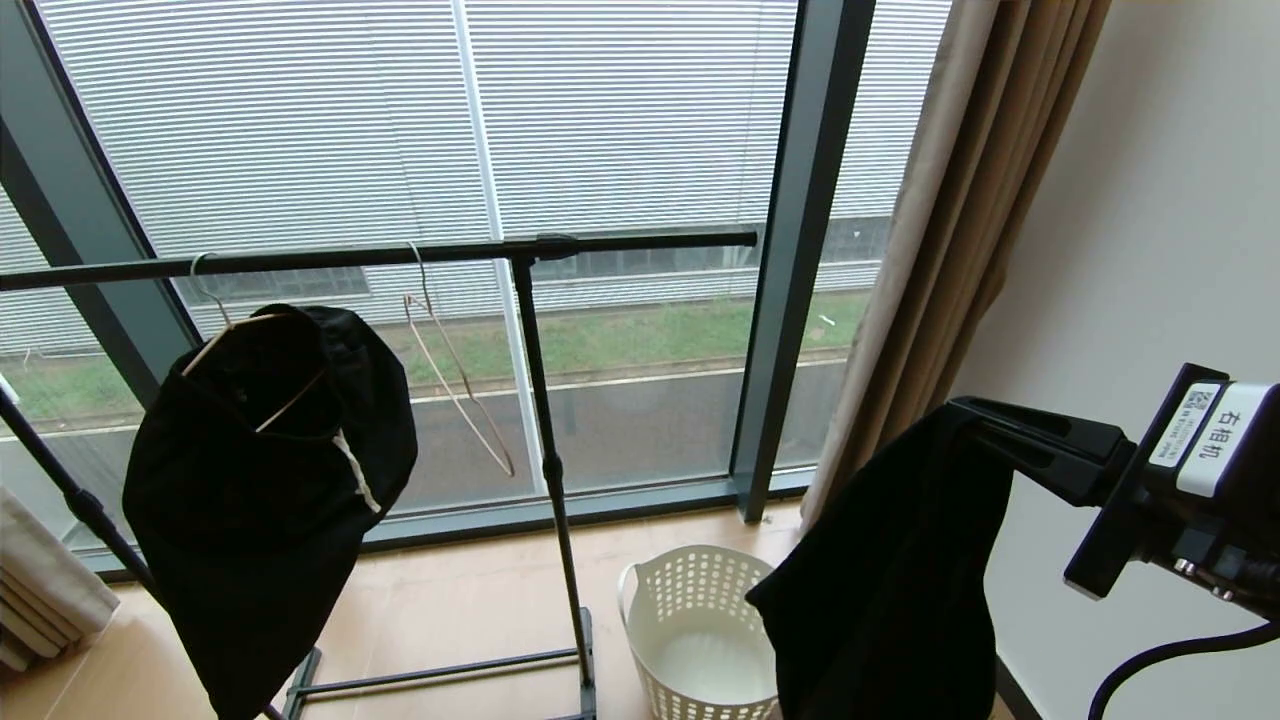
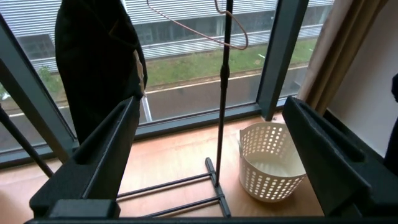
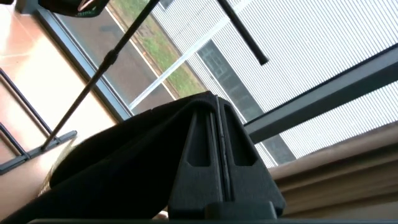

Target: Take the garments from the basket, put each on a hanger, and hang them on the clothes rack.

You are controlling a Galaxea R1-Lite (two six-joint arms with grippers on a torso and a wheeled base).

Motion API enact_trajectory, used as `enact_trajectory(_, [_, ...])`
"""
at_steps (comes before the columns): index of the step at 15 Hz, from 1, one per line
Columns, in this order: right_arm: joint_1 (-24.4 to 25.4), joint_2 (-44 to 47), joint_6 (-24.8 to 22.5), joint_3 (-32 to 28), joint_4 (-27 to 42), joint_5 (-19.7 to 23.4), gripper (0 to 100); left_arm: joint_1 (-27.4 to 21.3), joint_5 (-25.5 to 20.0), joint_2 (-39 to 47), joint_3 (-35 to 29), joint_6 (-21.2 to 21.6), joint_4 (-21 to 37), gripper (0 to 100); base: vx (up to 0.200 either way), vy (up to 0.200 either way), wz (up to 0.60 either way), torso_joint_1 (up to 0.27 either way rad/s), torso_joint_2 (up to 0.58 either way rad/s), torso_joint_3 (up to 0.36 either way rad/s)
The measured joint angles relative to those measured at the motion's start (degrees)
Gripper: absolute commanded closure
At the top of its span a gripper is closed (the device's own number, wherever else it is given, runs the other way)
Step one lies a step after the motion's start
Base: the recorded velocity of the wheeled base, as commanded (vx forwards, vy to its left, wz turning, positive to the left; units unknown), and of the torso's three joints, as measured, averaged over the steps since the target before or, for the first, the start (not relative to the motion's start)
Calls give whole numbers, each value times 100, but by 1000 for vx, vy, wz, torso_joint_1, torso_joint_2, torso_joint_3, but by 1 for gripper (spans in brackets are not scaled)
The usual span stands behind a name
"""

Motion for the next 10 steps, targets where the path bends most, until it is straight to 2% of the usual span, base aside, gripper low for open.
enact_trajectory(4, [0,0,0,-6,5,0,100,0,0,0,0,-6,-1,0,0,0,0,0,0,0])
enact_trajectory(10, [2,-4,0,2,5,-2,100,0,9,0,0,-12,-1,0,0,200,0,3,3,2])
